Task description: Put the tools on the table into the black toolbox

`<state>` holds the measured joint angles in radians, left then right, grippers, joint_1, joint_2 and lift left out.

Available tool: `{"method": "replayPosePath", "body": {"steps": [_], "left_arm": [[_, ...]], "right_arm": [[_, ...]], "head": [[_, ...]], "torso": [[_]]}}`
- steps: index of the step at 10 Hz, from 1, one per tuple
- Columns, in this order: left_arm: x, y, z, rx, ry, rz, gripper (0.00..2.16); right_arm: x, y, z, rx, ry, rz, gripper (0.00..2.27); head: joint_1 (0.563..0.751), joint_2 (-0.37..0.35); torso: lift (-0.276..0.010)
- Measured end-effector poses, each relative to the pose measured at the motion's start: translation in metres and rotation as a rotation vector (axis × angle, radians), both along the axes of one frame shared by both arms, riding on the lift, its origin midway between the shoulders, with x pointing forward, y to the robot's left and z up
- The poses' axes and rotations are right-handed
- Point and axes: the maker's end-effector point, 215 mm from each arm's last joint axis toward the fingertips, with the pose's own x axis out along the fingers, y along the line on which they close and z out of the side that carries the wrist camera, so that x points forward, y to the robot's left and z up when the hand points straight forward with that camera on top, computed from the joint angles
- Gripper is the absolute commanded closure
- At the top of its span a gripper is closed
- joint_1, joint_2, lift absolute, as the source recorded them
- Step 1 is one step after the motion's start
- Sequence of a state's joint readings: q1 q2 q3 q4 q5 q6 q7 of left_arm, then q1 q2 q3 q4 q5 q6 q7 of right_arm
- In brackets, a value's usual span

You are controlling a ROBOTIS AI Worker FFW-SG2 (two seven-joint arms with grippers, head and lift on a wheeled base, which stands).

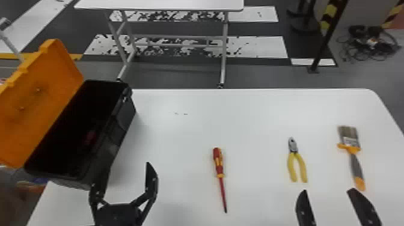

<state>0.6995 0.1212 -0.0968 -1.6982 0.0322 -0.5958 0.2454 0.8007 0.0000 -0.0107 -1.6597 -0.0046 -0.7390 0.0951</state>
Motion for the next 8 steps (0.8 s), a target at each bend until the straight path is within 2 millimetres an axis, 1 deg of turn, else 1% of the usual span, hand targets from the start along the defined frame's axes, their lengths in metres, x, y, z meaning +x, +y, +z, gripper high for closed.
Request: {"method": "replayPosePath", "body": {"steps": [5, 8], "left_arm": [[-0.0007, -0.0007, -0.0022, 0.000, 0.005, -0.005, 0.07], [-0.0009, -0.0008, -0.0031, -0.001, 0.006, -0.005, 0.07]], "right_arm": [[-0.0004, 0.0008, 0.0010, 0.001, -0.003, 0.001, 0.12], [-0.0026, 0.0032, 0.0055, 0.005, -0.017, 0.004, 0.12]], "head": [[0.695, 0.069], [0.695, 0.073]], "torso": [[-0.075], [-0.075]]}}
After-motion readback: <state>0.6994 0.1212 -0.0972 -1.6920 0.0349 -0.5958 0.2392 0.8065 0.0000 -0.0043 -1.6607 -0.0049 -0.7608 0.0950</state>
